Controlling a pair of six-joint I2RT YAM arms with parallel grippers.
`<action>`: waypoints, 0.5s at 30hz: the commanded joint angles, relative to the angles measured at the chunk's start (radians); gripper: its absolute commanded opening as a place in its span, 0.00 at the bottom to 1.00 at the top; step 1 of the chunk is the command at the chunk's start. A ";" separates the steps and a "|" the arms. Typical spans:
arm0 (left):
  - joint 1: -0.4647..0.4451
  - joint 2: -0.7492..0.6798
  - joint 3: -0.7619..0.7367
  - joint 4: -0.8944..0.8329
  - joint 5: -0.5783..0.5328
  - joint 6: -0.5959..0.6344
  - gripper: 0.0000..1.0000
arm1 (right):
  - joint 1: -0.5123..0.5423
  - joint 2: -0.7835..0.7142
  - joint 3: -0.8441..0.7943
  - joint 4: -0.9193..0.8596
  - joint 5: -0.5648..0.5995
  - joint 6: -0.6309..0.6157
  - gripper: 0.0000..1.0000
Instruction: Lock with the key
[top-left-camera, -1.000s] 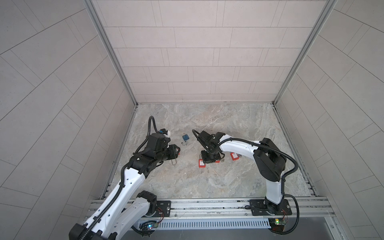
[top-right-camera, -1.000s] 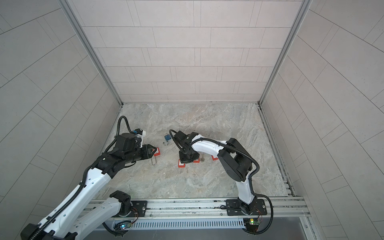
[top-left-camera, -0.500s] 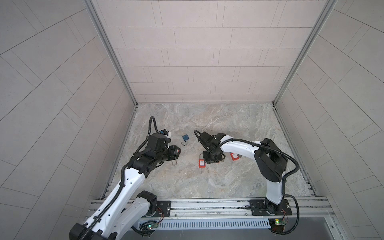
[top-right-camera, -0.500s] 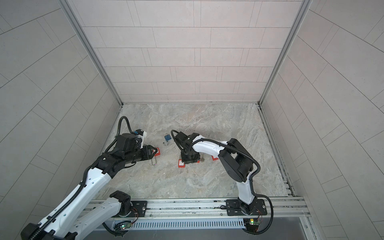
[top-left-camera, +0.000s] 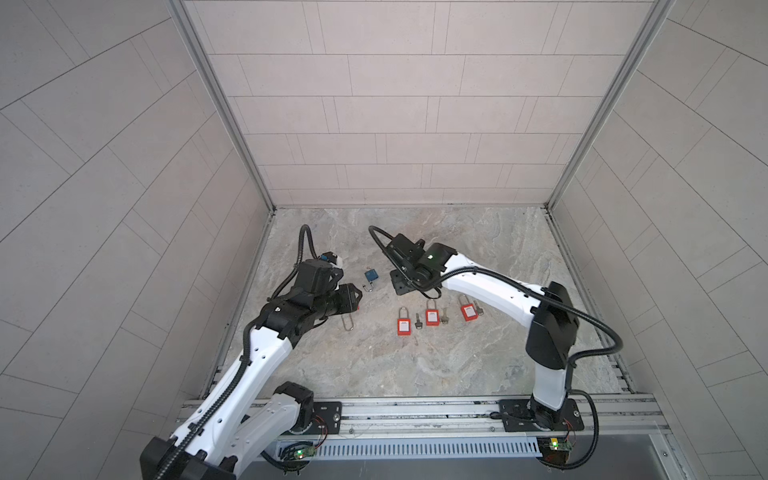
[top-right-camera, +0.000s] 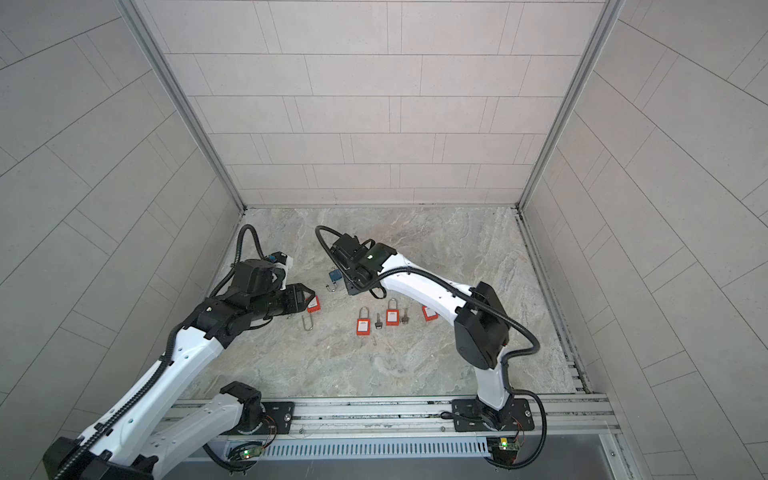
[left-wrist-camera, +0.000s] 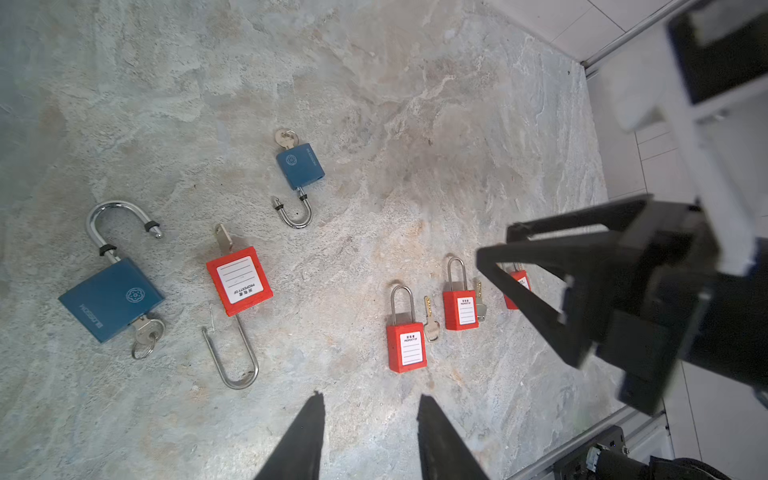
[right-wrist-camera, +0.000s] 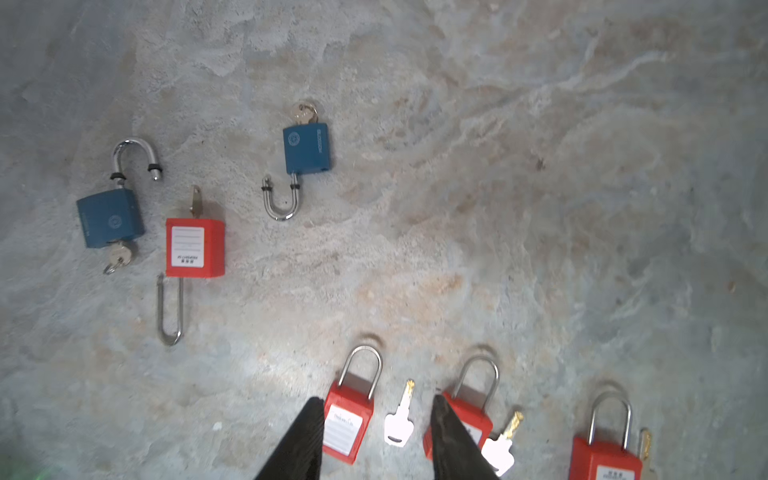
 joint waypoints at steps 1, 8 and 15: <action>0.024 -0.026 0.028 0.017 0.008 -0.047 0.43 | 0.022 0.117 0.144 -0.097 0.045 -0.131 0.46; 0.103 -0.074 0.019 -0.026 -0.018 -0.073 0.44 | 0.010 0.465 0.640 -0.239 0.060 -0.246 0.52; 0.114 -0.184 -0.053 -0.025 -0.032 -0.073 0.44 | -0.002 0.609 0.800 -0.206 0.065 -0.258 0.52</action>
